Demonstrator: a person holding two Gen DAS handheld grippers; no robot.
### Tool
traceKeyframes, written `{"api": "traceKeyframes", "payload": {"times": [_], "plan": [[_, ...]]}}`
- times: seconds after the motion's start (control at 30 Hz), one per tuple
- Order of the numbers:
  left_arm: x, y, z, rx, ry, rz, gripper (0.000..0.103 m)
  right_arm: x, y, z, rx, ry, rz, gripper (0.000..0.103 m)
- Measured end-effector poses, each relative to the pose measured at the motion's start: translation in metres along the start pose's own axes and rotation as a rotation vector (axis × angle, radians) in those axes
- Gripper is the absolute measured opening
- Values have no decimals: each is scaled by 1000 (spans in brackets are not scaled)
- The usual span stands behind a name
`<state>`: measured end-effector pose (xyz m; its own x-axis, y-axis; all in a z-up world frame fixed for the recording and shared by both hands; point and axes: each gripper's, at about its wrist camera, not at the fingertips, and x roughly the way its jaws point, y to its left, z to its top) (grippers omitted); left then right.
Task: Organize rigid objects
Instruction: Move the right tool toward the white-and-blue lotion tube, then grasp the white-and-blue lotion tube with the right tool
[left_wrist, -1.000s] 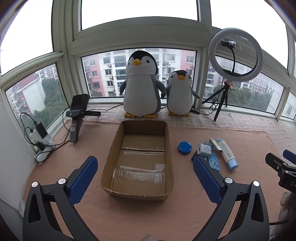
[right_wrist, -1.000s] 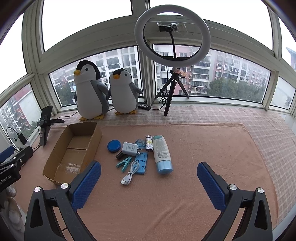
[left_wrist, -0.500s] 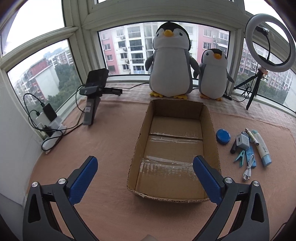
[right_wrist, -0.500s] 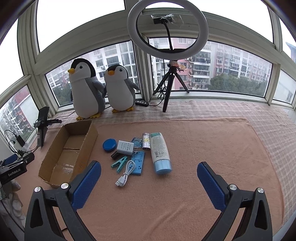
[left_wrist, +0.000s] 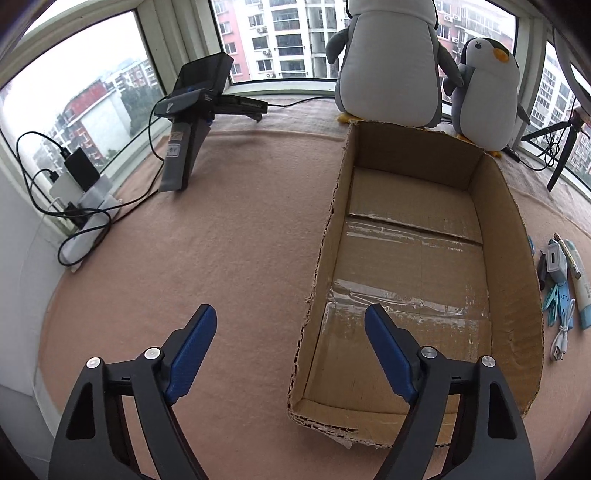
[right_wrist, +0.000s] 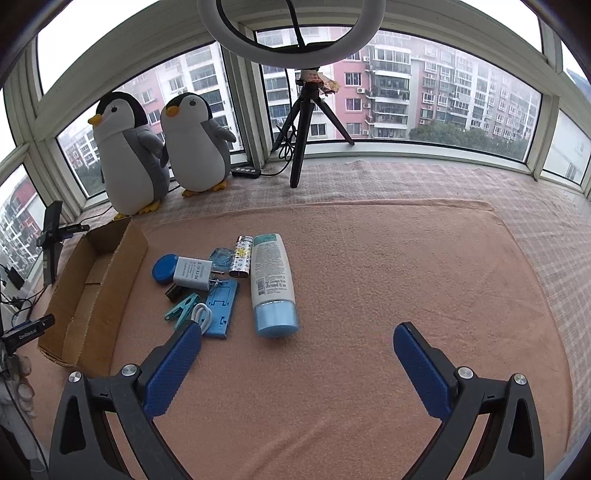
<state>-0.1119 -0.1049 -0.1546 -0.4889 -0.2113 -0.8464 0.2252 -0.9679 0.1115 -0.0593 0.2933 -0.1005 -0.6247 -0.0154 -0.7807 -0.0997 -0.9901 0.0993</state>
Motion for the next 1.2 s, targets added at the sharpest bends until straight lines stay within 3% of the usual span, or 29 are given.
{"api": "traceKeyframes", "payload": {"times": [0.17,0.3,0.53,0.87,1.0,1.13,1.2], "plan": [[9,-5,2,16,15,-2,73,25,0,10,-24,49,25,103],[18,-7,4,16,38,-15,59,46,8,20,-70,87,31,102],[25,-11,5,26,51,-16,43,89,32,33,-204,157,1,98],[33,-10,4,15,73,-23,32,133,41,39,-268,244,-35,80],[33,-11,3,17,69,-24,32,146,41,40,-265,282,-32,63],[32,-12,3,20,67,-23,32,153,39,42,-246,297,-21,60],[32,-12,3,20,67,-22,32,153,39,43,-230,308,6,49]]}}
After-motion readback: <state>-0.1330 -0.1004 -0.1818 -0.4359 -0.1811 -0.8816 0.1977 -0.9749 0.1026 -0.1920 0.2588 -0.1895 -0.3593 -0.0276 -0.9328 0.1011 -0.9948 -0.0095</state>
